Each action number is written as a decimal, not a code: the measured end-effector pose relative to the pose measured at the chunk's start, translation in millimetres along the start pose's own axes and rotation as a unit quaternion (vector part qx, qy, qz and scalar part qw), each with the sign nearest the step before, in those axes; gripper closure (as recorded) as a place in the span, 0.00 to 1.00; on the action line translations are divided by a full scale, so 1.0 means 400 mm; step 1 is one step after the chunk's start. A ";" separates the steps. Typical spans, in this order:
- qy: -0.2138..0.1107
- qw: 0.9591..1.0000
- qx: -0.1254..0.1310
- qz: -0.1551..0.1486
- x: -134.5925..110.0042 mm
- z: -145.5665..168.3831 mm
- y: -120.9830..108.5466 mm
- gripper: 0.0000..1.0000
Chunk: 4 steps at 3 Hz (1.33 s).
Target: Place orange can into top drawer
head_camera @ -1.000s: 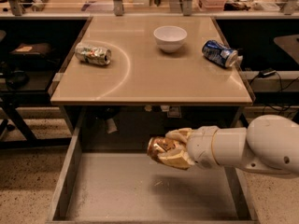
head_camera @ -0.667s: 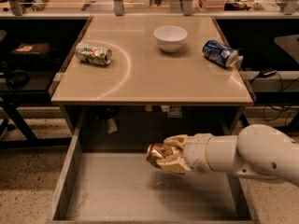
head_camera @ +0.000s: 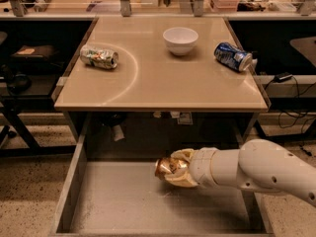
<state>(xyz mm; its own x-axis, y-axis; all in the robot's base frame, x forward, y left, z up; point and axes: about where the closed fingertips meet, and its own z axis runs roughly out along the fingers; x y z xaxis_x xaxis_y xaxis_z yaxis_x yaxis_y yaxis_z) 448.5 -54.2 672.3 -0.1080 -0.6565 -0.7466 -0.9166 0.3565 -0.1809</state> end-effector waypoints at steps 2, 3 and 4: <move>0.037 0.999 0.013 -0.023 0.048 0.048 0.012 1.00; 0.046 0.999 0.007 -0.020 0.062 0.070 0.021 1.00; 0.046 0.999 0.006 -0.020 0.061 0.071 0.022 0.82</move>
Offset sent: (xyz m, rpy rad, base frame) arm 0.0031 0.0023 -0.0457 -0.1339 -0.0149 -0.0138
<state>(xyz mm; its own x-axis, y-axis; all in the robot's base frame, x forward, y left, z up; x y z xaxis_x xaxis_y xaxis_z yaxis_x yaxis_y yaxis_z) 448.9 -48.2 634.1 -0.1069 -0.7291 -0.6760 -0.9163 0.3361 -0.2176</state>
